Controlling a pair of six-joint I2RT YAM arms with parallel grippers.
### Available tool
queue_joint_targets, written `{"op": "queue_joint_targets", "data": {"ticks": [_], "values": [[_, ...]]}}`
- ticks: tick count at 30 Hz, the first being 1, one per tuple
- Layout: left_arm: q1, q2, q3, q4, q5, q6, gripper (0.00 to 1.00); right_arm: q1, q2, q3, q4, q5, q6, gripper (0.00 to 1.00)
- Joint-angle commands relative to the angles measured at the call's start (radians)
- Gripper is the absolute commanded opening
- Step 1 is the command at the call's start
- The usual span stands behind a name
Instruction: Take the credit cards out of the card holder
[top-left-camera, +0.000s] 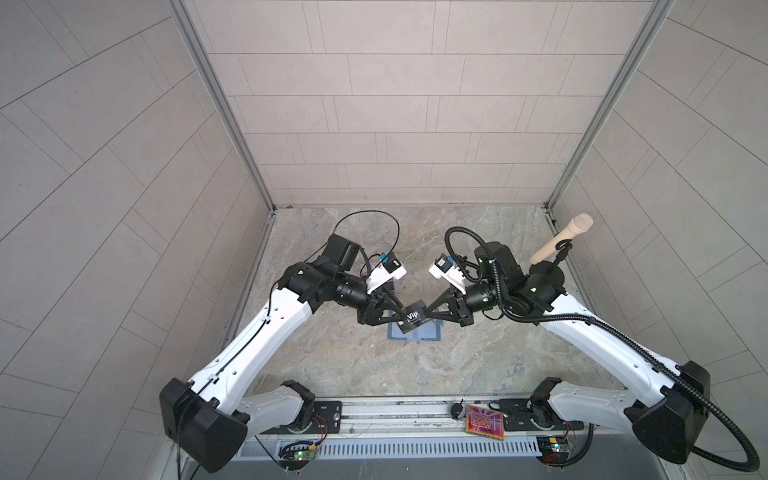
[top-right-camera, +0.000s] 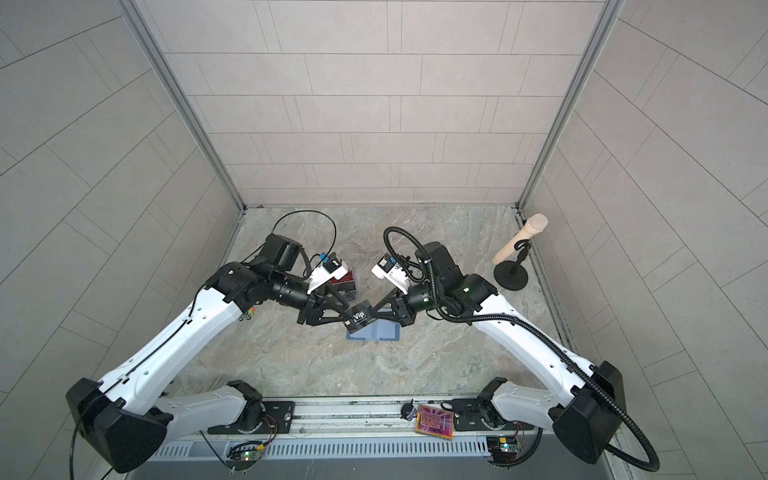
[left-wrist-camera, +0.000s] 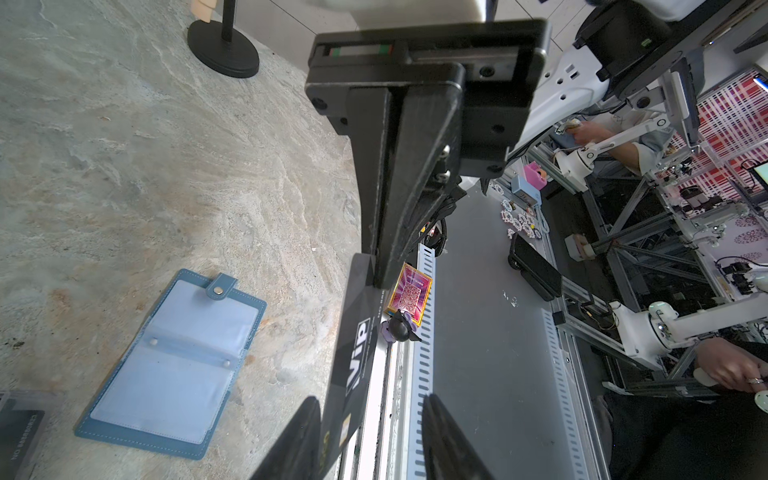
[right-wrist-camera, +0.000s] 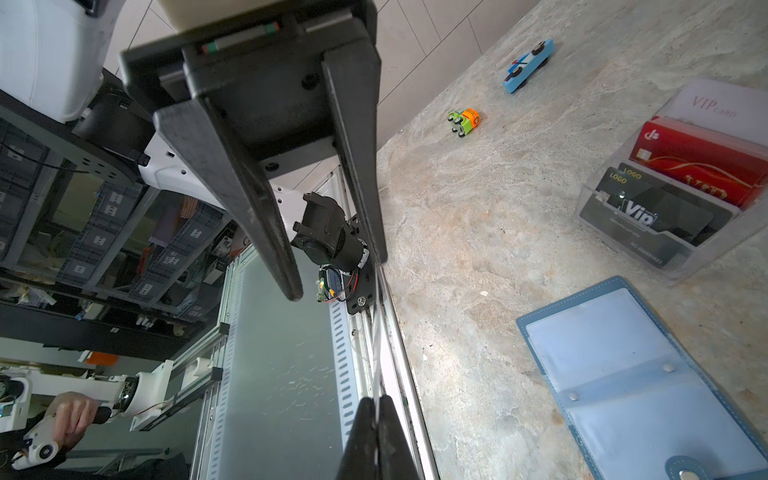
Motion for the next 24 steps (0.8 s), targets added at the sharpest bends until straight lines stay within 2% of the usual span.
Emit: {"op": "queue_joint_targets", "data": {"ticks": [1, 7, 12, 16, 24], "values": [[-0.002, 0.019, 0.026, -0.02, 0.027, 0.022, 0.43, 0.011, 0.006, 0.025, 0.019, -0.035, -0.037, 0.0], [-0.002, 0.044, 0.029, -0.008, 0.049, 0.008, 0.37, 0.025, 0.025, 0.03, 0.028, -0.039, -0.042, 0.0], [-0.002, 0.056, 0.032, -0.013, 0.081, 0.012, 0.21, 0.026, 0.034, 0.03, 0.049, -0.025, -0.038, 0.0], [-0.002, 0.066, 0.045, -0.041, 0.089, 0.036, 0.15, 0.026, 0.037, 0.028, 0.077, 0.002, -0.02, 0.0], [-0.002, 0.064, 0.019, -0.012, 0.071, 0.003, 0.0, 0.023, 0.038, 0.013, 0.128, 0.059, 0.015, 0.0]]}}
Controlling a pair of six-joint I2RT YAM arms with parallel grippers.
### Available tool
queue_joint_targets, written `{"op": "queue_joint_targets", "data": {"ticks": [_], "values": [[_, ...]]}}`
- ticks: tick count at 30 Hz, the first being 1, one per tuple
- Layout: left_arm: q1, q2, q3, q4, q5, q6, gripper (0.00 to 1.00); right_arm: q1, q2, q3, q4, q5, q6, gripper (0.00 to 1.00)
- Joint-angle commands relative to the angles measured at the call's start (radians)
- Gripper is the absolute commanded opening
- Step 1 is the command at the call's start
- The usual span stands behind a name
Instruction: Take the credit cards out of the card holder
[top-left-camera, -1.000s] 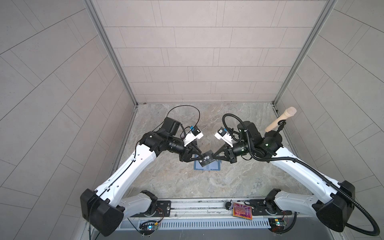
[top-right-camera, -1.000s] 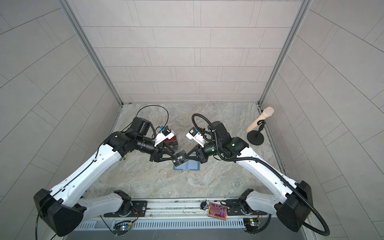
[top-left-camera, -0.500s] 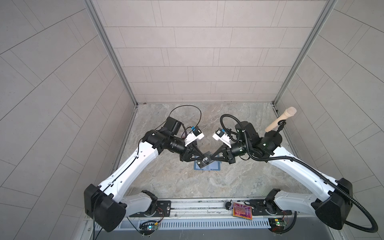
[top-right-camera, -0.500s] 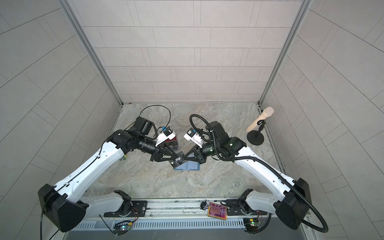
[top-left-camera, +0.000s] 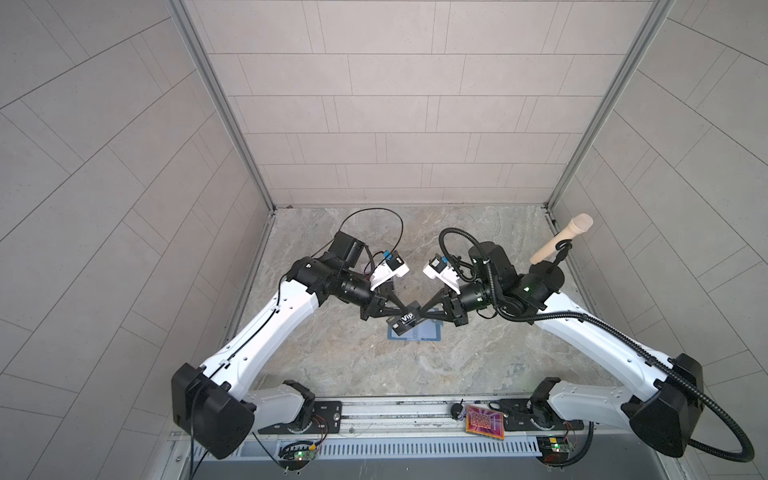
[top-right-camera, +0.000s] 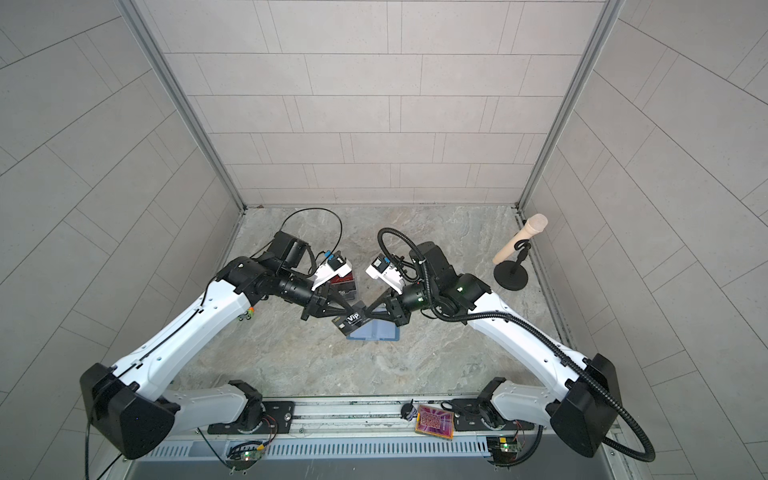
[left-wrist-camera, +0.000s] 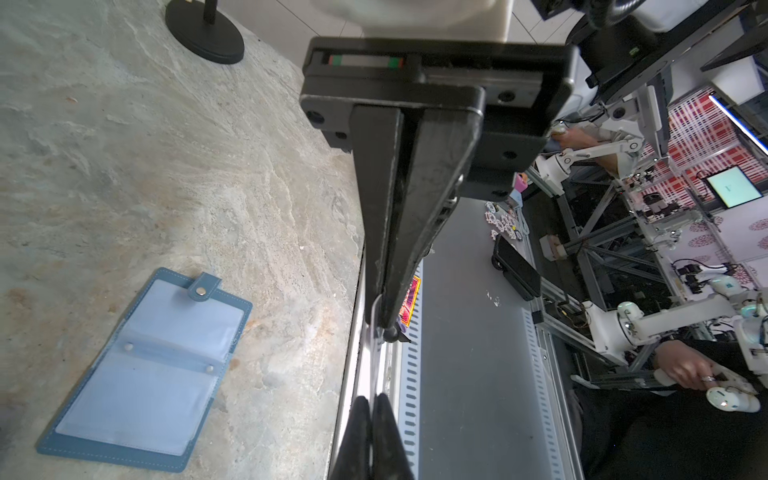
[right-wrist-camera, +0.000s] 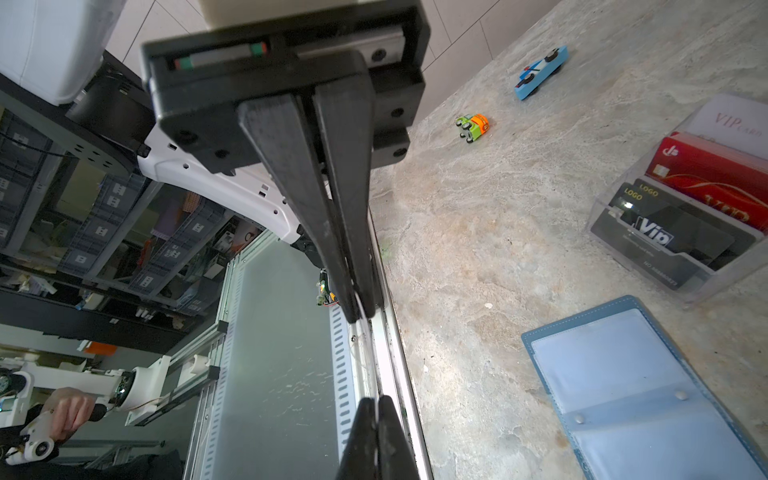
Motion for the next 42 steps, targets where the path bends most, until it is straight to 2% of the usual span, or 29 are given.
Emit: {"op": "queue_joint_targets", "data": {"ticks": [1, 2, 3, 5, 7, 11, 16, 20, 23, 28, 35, 42], "values": [[-0.007, -0.003, 0.0, -0.003, 0.014, -0.001, 0.0, -0.003, 0.003, 0.01, 0.061, 0.061, 0.003, 0.0], [-0.007, -0.007, -0.002, 0.002, -0.002, -0.004, 0.0, -0.004, 0.001, 0.01, 0.051, 0.08, 0.004, 0.01], [-0.008, -0.009, -0.003, 0.009, -0.023, -0.007, 0.0, -0.005, -0.001, 0.008, 0.041, 0.097, 0.004, 0.1], [-0.007, -0.017, -0.005, 0.038, -0.117, -0.025, 0.0, -0.012, -0.009, 0.005, 0.016, 0.148, 0.003, 0.35], [0.042, -0.029, -0.024, 0.096, -0.192, -0.05, 0.0, -0.016, -0.023, -0.005, -0.002, 0.193, 0.003, 0.46], [0.087, -0.012, -0.012, 0.102, -0.292, -0.029, 0.0, -0.026, -0.062, -0.042, -0.021, 0.287, 0.018, 0.6], [0.089, 0.067, 0.081, 0.003, -0.512, 0.081, 0.0, -0.039, -0.108, -0.085, -0.047, 0.448, 0.045, 0.69], [0.093, 0.122, 0.132, -0.016, -0.597, 0.184, 0.0, -0.049, -0.144, -0.11, -0.063, 0.59, 0.068, 0.8], [0.097, 0.164, 0.161, -0.023, -0.642, 0.247, 0.0, -0.052, -0.167, -0.133, -0.06, 0.692, 0.091, 0.84], [0.097, 0.241, 0.196, -0.058, -0.682, 0.4, 0.0, -0.057, -0.187, -0.167, -0.055, 0.785, 0.119, 0.85], [0.098, 0.39, 0.247, -0.069, -0.798, 0.527, 0.0, -0.059, -0.207, -0.21, -0.053, 0.826, 0.132, 0.85], [0.098, 0.515, 0.306, -0.063, -0.771, 0.559, 0.0, -0.066, -0.235, -0.256, -0.05, 0.863, 0.135, 0.85]]}}
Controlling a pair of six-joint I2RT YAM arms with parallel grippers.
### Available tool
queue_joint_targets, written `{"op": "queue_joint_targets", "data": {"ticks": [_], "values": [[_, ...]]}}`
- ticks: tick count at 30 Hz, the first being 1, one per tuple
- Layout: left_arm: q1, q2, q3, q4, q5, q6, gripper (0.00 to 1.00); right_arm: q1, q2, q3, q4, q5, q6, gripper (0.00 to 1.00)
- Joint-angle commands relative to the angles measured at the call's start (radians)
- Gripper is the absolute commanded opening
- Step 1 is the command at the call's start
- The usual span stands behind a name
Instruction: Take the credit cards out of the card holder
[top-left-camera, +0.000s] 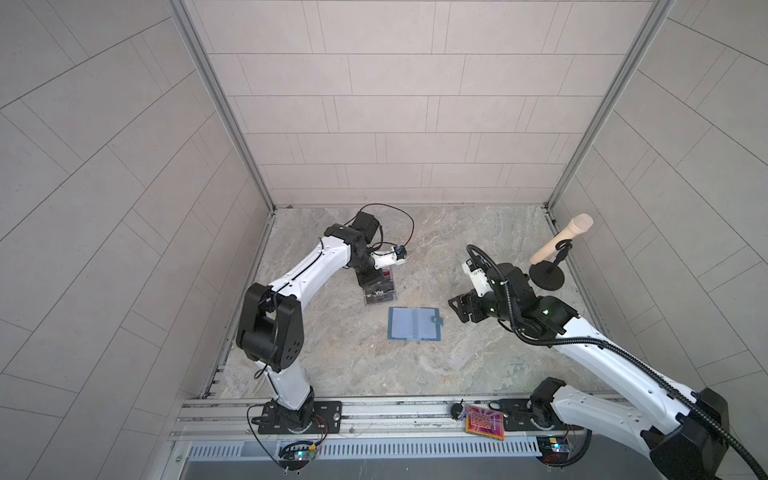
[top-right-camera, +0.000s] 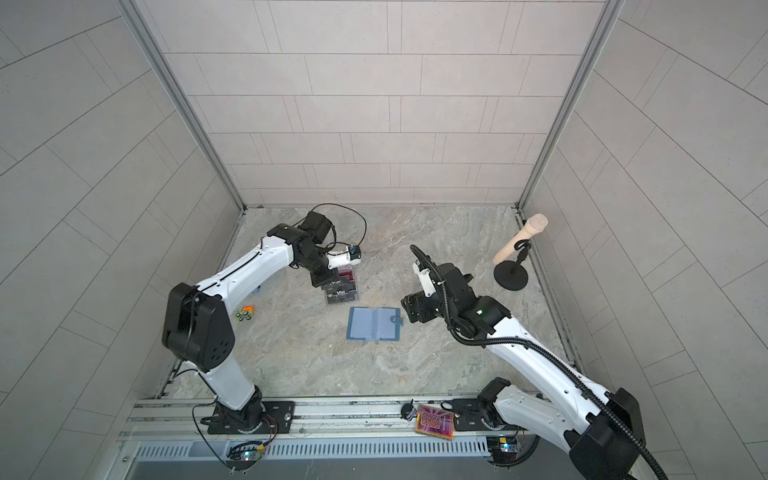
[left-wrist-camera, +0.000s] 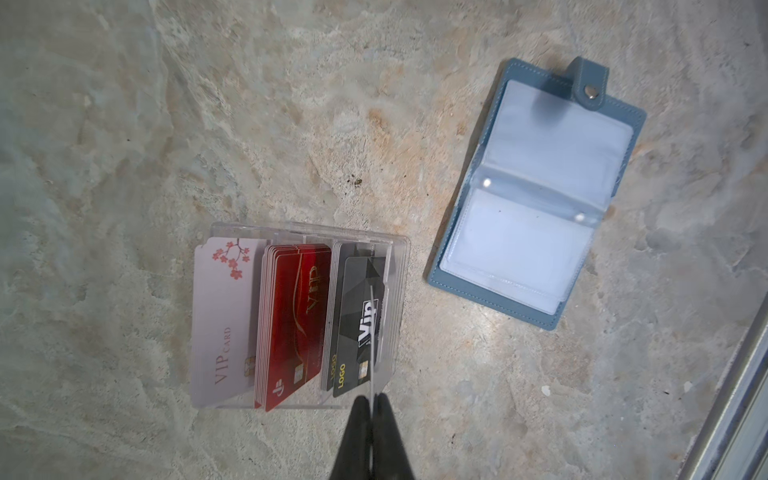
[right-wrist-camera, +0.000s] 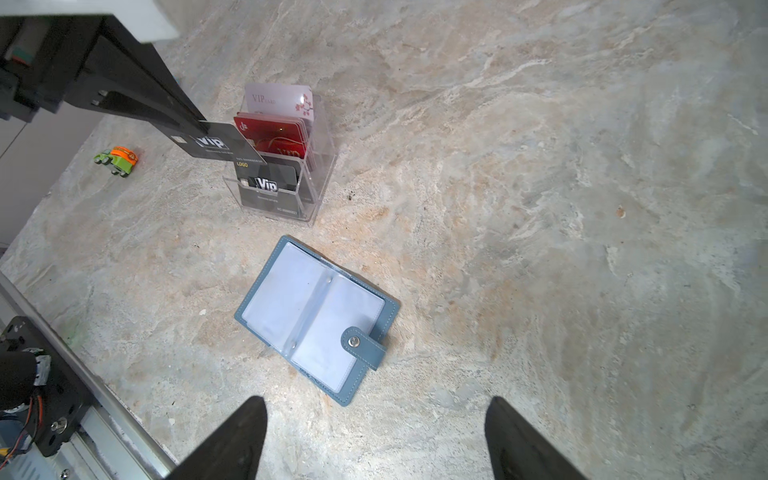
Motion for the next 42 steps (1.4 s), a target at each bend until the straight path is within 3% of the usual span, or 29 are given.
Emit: {"op": "queue_joint_targets", "data": {"ticks": [1, 22, 31, 42], "values": [[0.006, 0.028, 0.041, -0.015, -0.005, 0.041, 0.0, -0.008, -0.028, -0.017, -0.001, 0.043, 0.012, 0.85], [0.007, 0.173, 0.078, -0.027, 0.044, -0.001, 0.0, -0.06, -0.068, -0.073, 0.038, 0.074, 0.03, 0.86], [0.007, 0.184, 0.057, -0.003, 0.055, -0.035, 0.13, -0.081, -0.092, -0.085, 0.037, 0.084, 0.028, 0.86], [0.009, 0.168, 0.051, 0.001, 0.064, -0.07, 0.18, -0.097, -0.113, -0.096, 0.041, 0.152, 0.039, 0.87]]}}
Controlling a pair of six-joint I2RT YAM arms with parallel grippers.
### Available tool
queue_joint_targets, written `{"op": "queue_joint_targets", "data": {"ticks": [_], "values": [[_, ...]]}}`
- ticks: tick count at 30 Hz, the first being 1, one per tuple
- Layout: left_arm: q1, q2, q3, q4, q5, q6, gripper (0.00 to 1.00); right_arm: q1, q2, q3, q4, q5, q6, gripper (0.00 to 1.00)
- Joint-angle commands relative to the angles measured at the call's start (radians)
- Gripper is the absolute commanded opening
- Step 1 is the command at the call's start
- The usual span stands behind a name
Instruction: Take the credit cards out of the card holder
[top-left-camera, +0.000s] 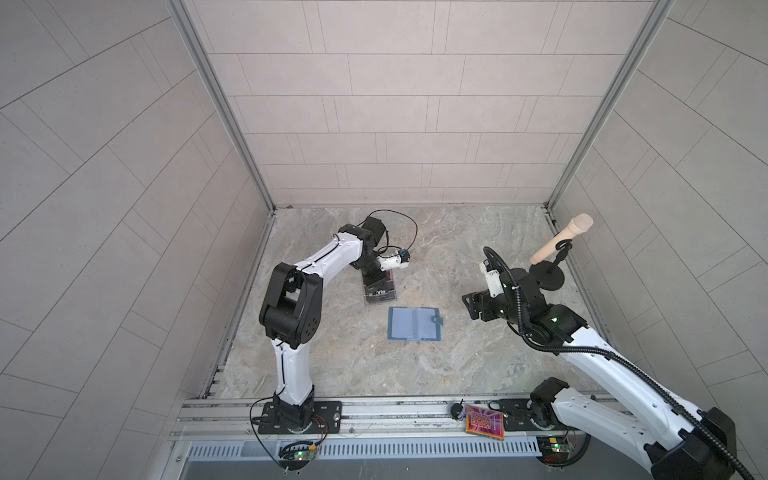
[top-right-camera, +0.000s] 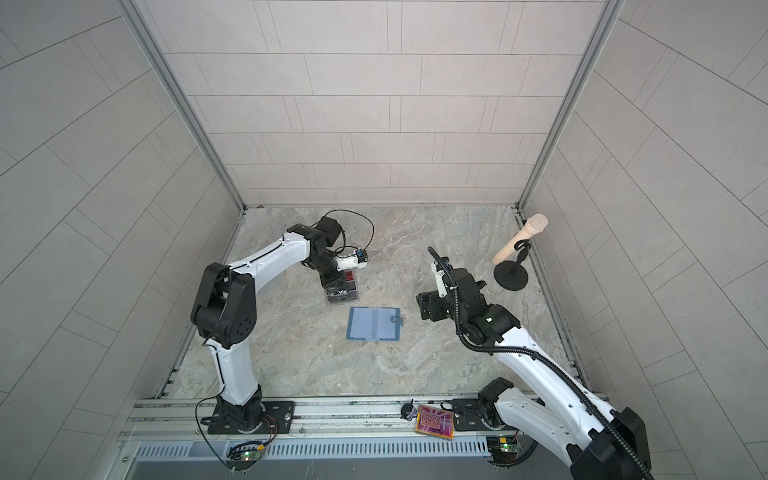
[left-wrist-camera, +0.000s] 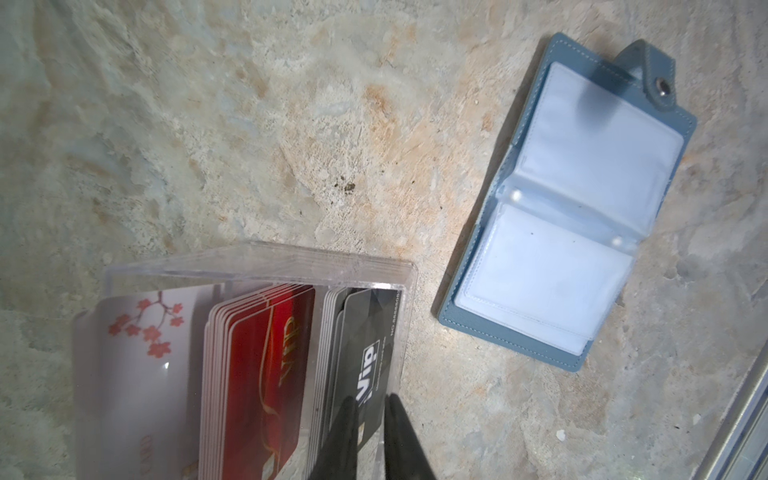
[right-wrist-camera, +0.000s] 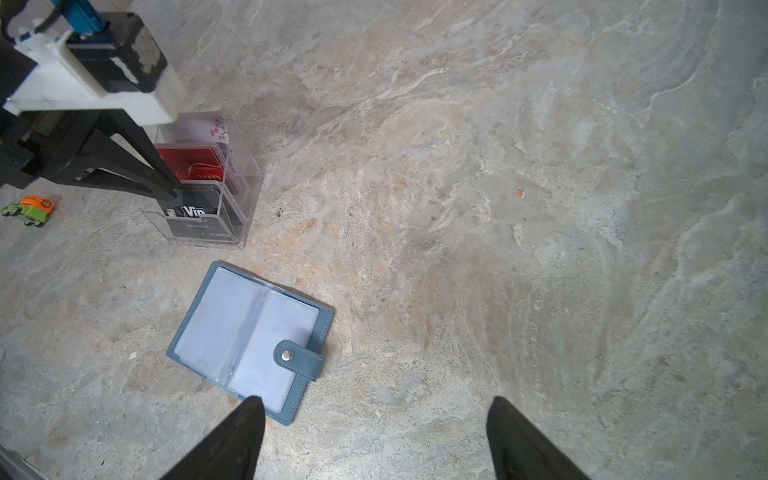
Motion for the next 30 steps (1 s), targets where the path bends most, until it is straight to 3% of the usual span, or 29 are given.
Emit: {"op": "queue_joint_targets", "data": {"ticks": [1, 3, 8, 11, 13, 17, 22, 25, 30], "values": [[0.007, -0.014, -0.003, -0.002, 0.01, -0.029, 0.19, -0.008, -0.034, -0.007, 0.001, 0.073, 0.014, 0.88], [0.013, -0.041, -0.006, 0.019, -0.012, -0.053, 0.19, -0.015, -0.042, -0.003, -0.004, 0.133, 0.02, 0.99], [0.044, -0.192, -0.098, 0.184, -0.103, -0.192, 0.3, -0.051, -0.03, 0.031, -0.016, 0.198, -0.014, 0.99], [0.067, -0.326, -0.198, 0.304, -0.149, -0.304, 0.34, -0.072, -0.01, 0.048, -0.011, 0.298, -0.02, 0.99], [0.081, -0.43, -0.288, 0.41, -0.212, -0.396, 0.37, -0.086, 0.004, 0.046, 0.009, 0.381, -0.031, 0.99], [0.13, -0.664, -0.546, 0.654, -0.343, -0.571, 0.53, -0.135, 0.04, 0.02, 0.089, 0.526, -0.057, 1.0], [0.229, -0.878, -0.864, 0.951, -0.392, -0.716, 0.72, -0.192, 0.07, -0.088, 0.323, 0.669, -0.144, 1.0], [0.268, -0.943, -1.001, 1.075, -0.464, -0.752, 0.82, -0.241, 0.091, -0.162, 0.438, 0.696, -0.179, 0.99], [0.294, -0.955, -1.172, 1.305, -0.6, -0.801, 0.91, -0.323, 0.138, -0.241, 0.621, 0.644, -0.186, 0.99]]}}
